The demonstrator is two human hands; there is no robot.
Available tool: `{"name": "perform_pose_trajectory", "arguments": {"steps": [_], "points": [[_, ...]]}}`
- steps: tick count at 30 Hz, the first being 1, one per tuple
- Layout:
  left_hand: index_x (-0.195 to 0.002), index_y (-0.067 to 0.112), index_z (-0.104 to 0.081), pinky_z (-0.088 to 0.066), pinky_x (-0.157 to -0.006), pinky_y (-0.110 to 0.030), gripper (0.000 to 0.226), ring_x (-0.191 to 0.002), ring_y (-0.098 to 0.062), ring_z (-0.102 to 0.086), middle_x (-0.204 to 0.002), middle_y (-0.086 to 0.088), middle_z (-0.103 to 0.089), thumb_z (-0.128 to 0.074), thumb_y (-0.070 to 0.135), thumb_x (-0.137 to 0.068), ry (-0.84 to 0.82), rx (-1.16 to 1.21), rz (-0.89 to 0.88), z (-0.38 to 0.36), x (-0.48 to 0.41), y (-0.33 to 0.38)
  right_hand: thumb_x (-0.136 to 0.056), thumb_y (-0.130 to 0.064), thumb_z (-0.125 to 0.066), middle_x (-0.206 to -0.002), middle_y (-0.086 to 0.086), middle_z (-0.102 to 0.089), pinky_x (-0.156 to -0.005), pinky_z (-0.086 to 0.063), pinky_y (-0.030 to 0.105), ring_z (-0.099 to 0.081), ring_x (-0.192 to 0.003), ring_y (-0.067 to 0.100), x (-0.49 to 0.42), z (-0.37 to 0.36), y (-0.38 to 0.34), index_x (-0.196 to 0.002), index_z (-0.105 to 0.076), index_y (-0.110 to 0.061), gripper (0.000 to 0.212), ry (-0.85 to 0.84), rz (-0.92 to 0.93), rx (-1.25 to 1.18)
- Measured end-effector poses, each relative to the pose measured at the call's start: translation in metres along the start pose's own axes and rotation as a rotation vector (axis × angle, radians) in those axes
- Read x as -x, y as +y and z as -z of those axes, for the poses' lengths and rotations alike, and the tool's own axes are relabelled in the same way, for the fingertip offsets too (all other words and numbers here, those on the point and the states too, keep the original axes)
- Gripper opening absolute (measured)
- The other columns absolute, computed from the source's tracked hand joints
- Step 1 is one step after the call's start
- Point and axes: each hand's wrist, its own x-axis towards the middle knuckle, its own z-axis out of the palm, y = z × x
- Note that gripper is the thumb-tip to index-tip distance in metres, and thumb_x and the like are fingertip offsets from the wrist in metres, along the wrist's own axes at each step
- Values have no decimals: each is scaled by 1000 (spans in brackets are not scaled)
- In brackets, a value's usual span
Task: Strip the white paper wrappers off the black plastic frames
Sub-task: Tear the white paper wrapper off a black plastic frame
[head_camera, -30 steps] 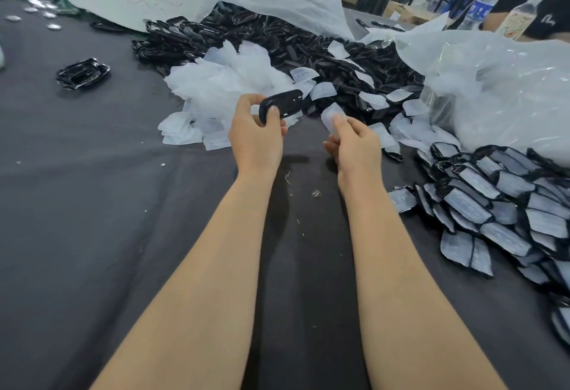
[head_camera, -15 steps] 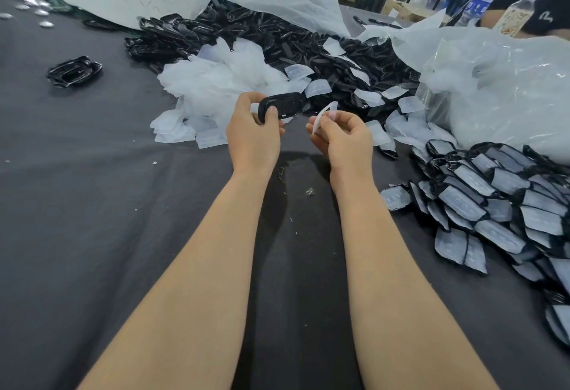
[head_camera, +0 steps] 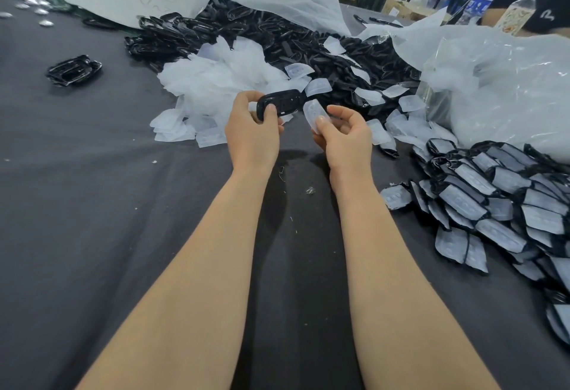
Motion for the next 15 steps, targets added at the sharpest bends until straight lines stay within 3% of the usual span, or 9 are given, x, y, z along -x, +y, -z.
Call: {"name": "perform_pose_trajectory", "arguments": {"steps": [2, 3, 5, 6, 11, 15], "points": [[-94, 28, -48, -57, -70, -30, 16, -59, -3, -61, -68, 3, -62, -52, 12, -95, 25, 33, -3, 0, 1, 2, -89, -6, -61, -85, -1, -65, -78, -52, 22, -64, -83, 12, 1, 0, 2, -99, -58, -15, 14, 39, 80, 165], [-94, 27, -49, -56, -65, -26, 16, -57, -3, -60, -68, 3, -61, -52, 11, -95, 52, 67, -11, 1, 1, 3, -89, -8, -61, -86, -3, -67, -79, -50, 18, -64, -85, 12, 1, 1, 2, -97, -59, -16, 12, 53, 128, 259], [-92, 27, -49, -53, -60, -23, 17, -56, -3, -60, -69, 2, -61, -51, 11, -95, 133, 147, -34, 4, -1, 8, -91, -8, -58, -85, -9, -65, -71, -42, 5, -60, -84, 8, 3, 0, 3, -97, -60, -15, 10, 54, 205, 414], [-92, 27, -48, -54, -63, -25, 18, -56, -3, -60, -70, 2, -62, -51, 10, -95, 183, 182, -43, 6, -2, 10, -92, -6, -55, -88, -9, -65, -70, -39, 6, -58, -87, 8, 3, -1, 4, -101, -61, -12, 13, 43, 226, 480], [-97, 22, -47, -53, -74, -34, 14, -54, -3, -59, -69, 1, -62, -50, 8, -96, 390, 330, -42, 21, -11, 16, -92, -2, -47, -124, 5, -58, -93, -32, 19, -49, -117, 21, 9, -11, 1, -119, -59, -7, 30, 13, 377, 761], [-97, 20, -47, -51, -69, -29, 13, -53, -4, -58, -68, 2, -61, -50, 8, -95, 411, 376, -39, 24, -13, 19, -93, -19, -52, -129, 2, -58, -103, -32, 33, -45, -123, 22, 18, -37, -3, -124, -59, -16, 32, -266, 435, 962]]}}
